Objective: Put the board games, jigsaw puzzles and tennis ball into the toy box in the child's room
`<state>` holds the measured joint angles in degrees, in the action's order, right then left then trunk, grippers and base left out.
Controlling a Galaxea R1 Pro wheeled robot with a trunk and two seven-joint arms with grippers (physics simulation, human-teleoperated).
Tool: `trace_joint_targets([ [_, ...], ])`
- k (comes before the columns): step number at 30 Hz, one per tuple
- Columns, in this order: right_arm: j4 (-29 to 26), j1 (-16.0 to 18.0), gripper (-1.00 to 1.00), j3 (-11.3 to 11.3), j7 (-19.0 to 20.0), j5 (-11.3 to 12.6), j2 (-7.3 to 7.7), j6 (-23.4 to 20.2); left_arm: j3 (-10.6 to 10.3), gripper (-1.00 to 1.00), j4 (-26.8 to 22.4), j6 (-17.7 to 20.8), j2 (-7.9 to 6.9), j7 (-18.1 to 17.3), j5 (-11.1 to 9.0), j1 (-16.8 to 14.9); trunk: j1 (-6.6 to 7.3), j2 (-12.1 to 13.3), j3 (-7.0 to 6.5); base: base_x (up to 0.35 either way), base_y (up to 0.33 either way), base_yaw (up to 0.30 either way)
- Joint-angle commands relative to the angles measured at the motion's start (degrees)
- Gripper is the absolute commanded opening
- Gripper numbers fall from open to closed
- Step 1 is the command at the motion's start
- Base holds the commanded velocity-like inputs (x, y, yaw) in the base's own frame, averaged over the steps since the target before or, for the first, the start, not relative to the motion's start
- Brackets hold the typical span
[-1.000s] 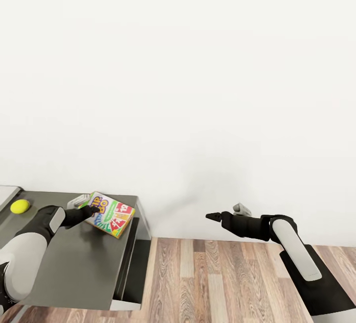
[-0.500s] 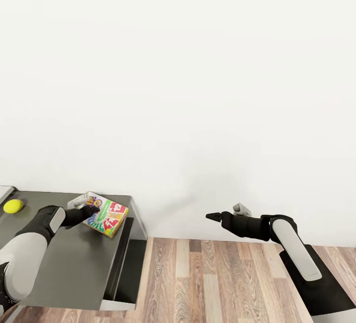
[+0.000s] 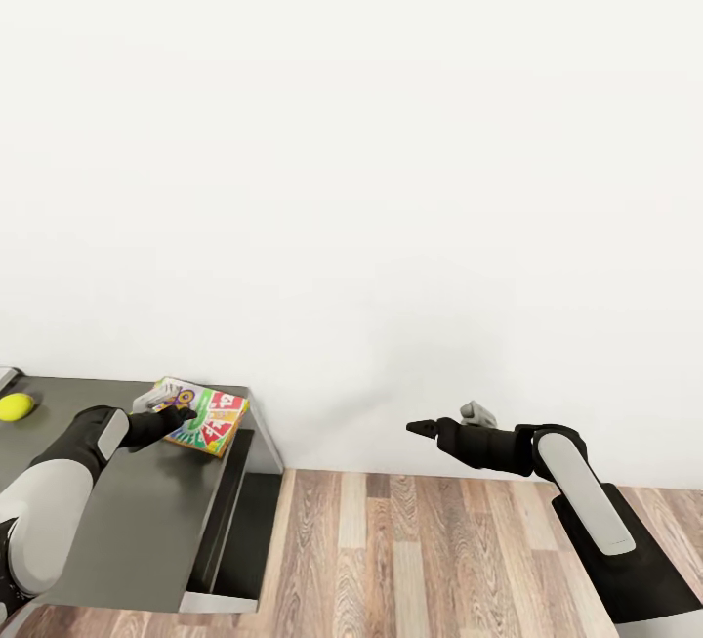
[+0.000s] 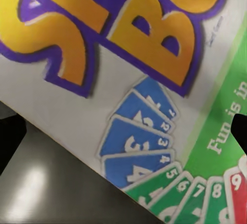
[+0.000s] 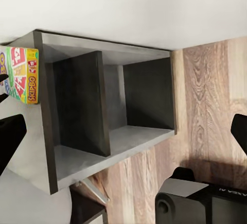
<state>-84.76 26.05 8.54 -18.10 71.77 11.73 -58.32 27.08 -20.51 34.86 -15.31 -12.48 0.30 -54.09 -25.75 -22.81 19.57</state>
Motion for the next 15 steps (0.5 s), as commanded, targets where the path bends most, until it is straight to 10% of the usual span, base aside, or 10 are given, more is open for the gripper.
trace_joint_targets([
  [1, -0.06, 0.05, 1.00, 0.08, -0.57, 0.57, 0.05, -0.04, 0.33, 1.00, -0.06, 0.38, 0.02, -0.18, 0.05, -0.05, -0.03, -0.11, 0.10, 0.000, -0.097, 0.000],
  [15, -0.06, 0.05, 1.00, 0.07, -0.60, 0.57, 0.05, -0.04, 0.34, 1.00, -0.06, 0.38, -0.25, -0.18, 0.05, -0.05, -0.03, -0.11, 0.10, -0.043, 0.059, 0.000],
])
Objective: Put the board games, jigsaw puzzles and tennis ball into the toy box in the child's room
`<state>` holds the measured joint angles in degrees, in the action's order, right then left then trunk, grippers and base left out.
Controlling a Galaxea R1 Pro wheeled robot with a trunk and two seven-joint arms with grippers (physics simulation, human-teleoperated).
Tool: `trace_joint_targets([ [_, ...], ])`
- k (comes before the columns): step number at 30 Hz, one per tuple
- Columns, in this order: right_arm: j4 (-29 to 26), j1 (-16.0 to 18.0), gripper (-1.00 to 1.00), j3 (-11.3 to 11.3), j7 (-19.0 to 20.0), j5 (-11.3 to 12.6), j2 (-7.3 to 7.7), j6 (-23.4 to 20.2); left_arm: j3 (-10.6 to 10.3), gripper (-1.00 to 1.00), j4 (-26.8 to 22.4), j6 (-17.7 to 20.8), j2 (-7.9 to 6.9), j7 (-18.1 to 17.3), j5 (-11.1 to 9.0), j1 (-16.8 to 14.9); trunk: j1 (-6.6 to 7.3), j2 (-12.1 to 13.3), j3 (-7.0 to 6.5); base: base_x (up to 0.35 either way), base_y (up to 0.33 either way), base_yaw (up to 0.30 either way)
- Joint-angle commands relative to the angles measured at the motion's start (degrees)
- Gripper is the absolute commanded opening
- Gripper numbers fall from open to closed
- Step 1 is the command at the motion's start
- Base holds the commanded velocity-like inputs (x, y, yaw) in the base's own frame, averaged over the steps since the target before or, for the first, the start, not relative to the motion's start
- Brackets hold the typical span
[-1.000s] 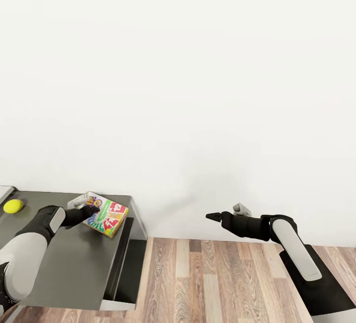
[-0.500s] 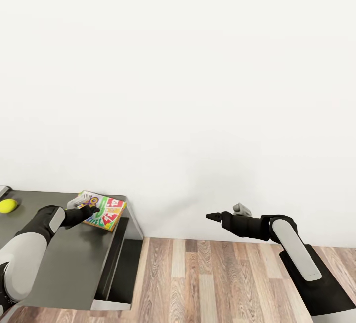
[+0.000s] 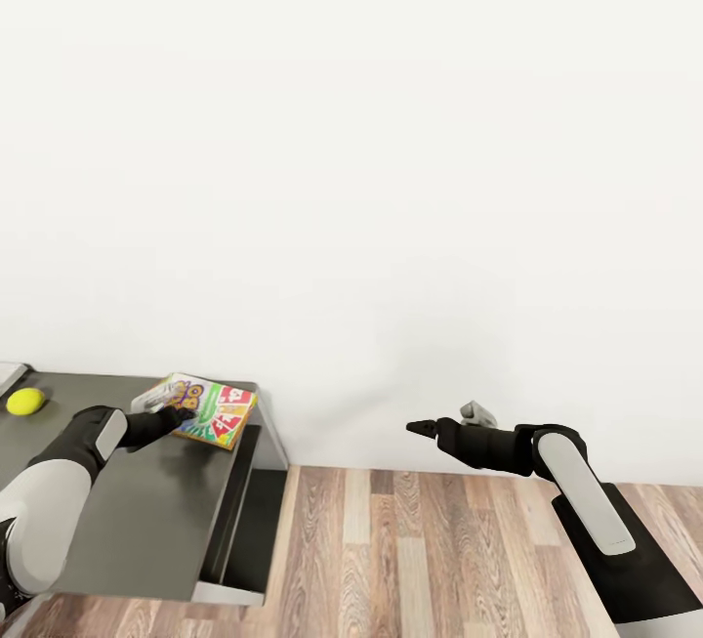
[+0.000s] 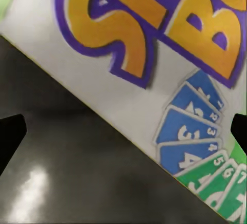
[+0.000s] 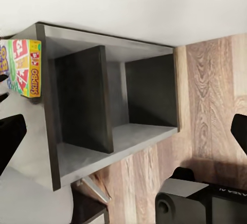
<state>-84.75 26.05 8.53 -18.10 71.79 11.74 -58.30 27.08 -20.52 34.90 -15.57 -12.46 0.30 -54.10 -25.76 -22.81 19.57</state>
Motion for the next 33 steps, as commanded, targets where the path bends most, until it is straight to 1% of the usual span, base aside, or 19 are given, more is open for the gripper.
trace_joint_targets([
  [1, -0.07, 0.06, 1.00, 0.08, -0.60, 0.54, 0.04, -0.06, 0.34, 1.00, -0.05, 0.35, 0.00, -0.20, 0.05, -0.04, -0.03, -0.11, 0.10, -0.065, 0.266, 0.000],
  [7, -0.09, 0.06, 1.00, 0.08, -0.61, 0.54, 0.04, -0.06, 0.34, 1.00, -0.05, 0.35, -0.13, -0.20, 0.05, -0.04, -0.03, -0.11, 0.10, -0.019, 0.144, 0.000],
  [28, -0.07, 0.06, 1.00, 0.09, -0.62, 0.54, 0.04, -0.04, 0.33, 1.00, -0.13, 0.26, -0.21, -0.20, 0.23, -0.04, -0.03, -0.11, 0.10, 0.041, 0.018, 0.000],
  [33, -0.07, 0.06, 1.00, 0.09, -0.62, 0.54, 0.04, -0.06, 0.30, 1.00, -0.13, 0.26, -0.24, -0.18, 0.30, -0.04, -0.03, -0.11, 0.10, 0.079, 0.127, 0.000],
])
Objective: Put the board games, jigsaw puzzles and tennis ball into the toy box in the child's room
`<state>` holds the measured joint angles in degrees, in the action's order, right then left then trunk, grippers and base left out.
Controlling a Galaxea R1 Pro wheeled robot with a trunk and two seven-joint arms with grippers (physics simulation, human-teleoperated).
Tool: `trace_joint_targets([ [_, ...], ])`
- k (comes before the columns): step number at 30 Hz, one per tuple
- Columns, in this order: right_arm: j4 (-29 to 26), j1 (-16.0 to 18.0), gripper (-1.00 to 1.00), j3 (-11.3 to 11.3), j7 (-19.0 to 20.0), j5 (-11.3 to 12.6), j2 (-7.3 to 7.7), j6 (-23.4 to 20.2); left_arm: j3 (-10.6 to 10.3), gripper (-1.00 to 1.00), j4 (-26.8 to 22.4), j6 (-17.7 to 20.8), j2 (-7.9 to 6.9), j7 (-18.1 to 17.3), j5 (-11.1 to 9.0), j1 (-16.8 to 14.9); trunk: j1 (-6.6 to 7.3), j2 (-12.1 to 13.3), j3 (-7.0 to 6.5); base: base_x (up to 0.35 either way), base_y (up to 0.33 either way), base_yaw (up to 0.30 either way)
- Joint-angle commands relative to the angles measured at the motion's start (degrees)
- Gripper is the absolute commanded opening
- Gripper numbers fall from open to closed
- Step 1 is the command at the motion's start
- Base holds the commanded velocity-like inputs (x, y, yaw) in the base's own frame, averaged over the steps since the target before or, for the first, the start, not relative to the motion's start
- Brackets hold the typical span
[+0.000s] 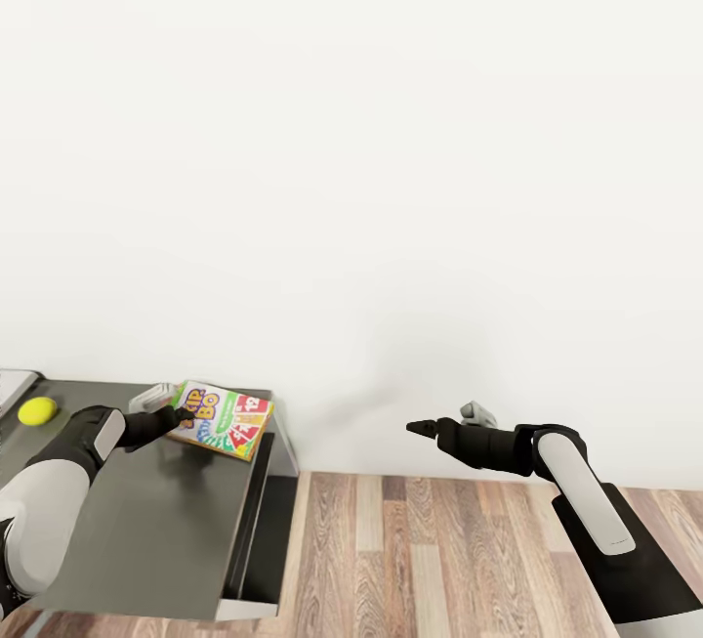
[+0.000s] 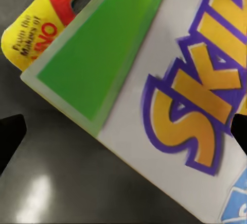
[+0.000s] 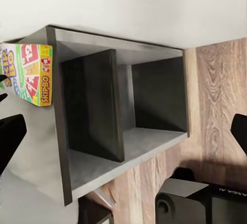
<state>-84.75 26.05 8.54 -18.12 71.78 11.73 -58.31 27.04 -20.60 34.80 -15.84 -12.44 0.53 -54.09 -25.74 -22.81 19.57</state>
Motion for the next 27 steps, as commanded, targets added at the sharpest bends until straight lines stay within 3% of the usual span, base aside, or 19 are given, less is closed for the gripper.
trace_joint_targets([
  [1, -0.07, 0.05, 1.00, 0.07, -0.60, 0.56, 0.04, -0.05, 0.36, 1.00, -0.05, 0.35, 0.02, -0.19, 0.08, -0.05, -0.04, -0.10, 0.10, 0.099, 0.098, 0.000],
  [27, -0.07, 0.05, 1.00, 0.07, -0.59, 0.56, 0.04, -0.05, 0.30, 1.00, -0.07, 0.35, 0.02, -0.17, 0.09, -0.05, -0.04, -0.10, 0.10, 0.039, 0.024, 0.000],
])
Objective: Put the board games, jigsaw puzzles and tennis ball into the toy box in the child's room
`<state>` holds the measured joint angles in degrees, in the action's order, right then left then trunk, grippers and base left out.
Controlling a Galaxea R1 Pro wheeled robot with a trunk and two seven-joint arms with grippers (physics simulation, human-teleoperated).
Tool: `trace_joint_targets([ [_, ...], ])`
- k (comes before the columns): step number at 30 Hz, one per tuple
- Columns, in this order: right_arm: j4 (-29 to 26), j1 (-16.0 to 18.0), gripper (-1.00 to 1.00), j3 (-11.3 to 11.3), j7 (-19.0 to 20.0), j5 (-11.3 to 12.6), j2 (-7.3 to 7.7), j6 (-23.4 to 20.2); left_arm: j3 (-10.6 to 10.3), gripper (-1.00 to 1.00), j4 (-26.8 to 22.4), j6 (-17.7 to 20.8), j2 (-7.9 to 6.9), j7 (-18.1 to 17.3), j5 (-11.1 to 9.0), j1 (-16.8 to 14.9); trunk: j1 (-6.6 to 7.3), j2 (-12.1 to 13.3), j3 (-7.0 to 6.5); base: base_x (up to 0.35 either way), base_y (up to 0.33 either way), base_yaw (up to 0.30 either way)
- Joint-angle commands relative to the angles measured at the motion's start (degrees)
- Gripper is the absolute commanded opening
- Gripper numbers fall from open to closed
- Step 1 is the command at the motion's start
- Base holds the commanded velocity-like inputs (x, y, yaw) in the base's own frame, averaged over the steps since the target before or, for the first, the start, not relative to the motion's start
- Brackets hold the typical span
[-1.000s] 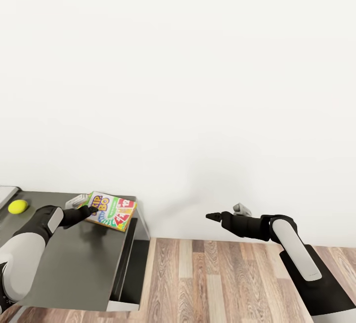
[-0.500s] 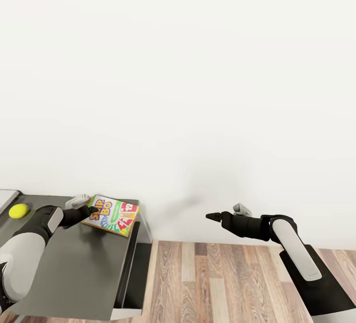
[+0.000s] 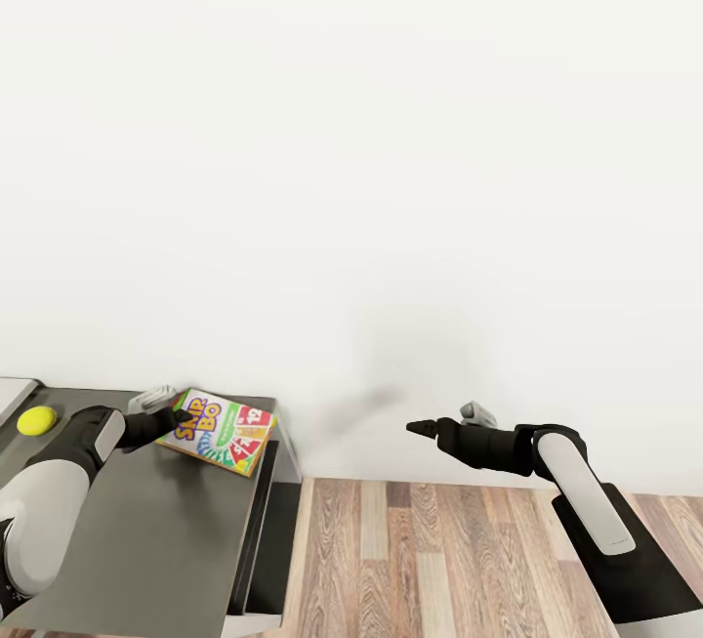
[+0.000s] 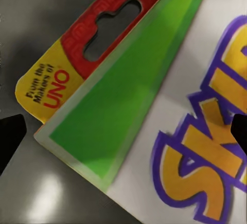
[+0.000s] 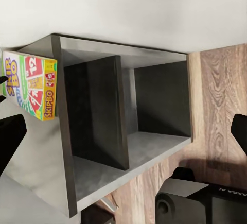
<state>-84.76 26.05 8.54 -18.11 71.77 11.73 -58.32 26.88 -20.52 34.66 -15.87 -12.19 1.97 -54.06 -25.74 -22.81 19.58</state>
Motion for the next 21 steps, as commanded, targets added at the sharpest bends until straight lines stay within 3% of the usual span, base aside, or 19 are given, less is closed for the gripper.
trace_joint_targets([
  [1, -0.06, 0.05, 1.00, 0.08, -0.60, 0.57, 0.05, -0.04, 0.45, 1.00, -0.18, 0.39, 0.05, -0.42, -1.36, -0.08, -0.04, -0.11, 0.09, 0.000, 0.000, 0.000],
  [12, -0.06, 0.05, 1.00, 0.08, -0.60, 0.57, 0.05, -0.04, 0.48, 1.00, -0.21, -0.95, 0.05, -0.47, -1.36, 0.01, -0.04, -0.11, 0.09, 0.000, 0.000, 0.000],
  [21, -0.06, 0.05, 1.00, 0.08, -0.61, 0.57, 0.05, -0.01, 0.45, 1.00, -0.21, -0.99, -1.09, -0.47, -1.51, 0.01, -0.04, -0.11, 0.09, -0.065, 0.000, 0.000],
])
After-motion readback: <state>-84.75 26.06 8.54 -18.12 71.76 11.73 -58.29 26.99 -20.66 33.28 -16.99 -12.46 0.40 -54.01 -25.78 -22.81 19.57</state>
